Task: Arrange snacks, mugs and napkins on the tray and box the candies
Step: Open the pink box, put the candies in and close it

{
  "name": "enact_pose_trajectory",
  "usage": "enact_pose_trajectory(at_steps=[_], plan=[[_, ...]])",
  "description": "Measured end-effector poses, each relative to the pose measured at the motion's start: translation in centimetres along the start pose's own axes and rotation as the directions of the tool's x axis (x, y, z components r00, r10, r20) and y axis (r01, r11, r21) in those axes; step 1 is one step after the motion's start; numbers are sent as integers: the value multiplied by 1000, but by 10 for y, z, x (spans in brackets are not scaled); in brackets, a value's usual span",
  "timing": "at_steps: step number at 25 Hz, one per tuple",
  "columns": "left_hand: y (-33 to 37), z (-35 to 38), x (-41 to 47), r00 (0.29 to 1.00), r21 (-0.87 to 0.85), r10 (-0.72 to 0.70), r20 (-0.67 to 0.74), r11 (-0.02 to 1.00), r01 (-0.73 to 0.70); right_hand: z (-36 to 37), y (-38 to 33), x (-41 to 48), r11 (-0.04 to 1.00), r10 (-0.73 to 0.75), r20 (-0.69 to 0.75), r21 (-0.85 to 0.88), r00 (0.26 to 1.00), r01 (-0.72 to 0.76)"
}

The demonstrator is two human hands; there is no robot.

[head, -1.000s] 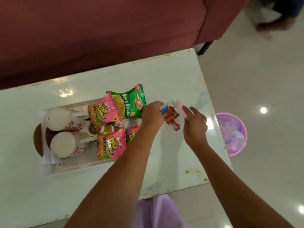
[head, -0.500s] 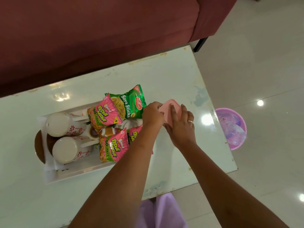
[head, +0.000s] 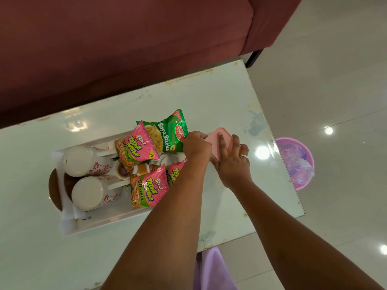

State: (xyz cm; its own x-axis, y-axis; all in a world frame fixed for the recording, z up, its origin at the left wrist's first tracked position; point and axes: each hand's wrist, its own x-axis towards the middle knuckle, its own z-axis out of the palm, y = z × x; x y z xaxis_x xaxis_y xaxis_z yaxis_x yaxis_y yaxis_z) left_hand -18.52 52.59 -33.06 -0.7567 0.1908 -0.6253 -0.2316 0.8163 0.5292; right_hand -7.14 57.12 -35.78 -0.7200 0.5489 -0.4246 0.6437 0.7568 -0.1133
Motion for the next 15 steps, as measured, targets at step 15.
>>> enact_pose_trajectory(at_steps=[15], plan=[[-7,25,-22,954,-191,-267,133,938,289,-20,16,13,789,124,154,583,980,-192]])
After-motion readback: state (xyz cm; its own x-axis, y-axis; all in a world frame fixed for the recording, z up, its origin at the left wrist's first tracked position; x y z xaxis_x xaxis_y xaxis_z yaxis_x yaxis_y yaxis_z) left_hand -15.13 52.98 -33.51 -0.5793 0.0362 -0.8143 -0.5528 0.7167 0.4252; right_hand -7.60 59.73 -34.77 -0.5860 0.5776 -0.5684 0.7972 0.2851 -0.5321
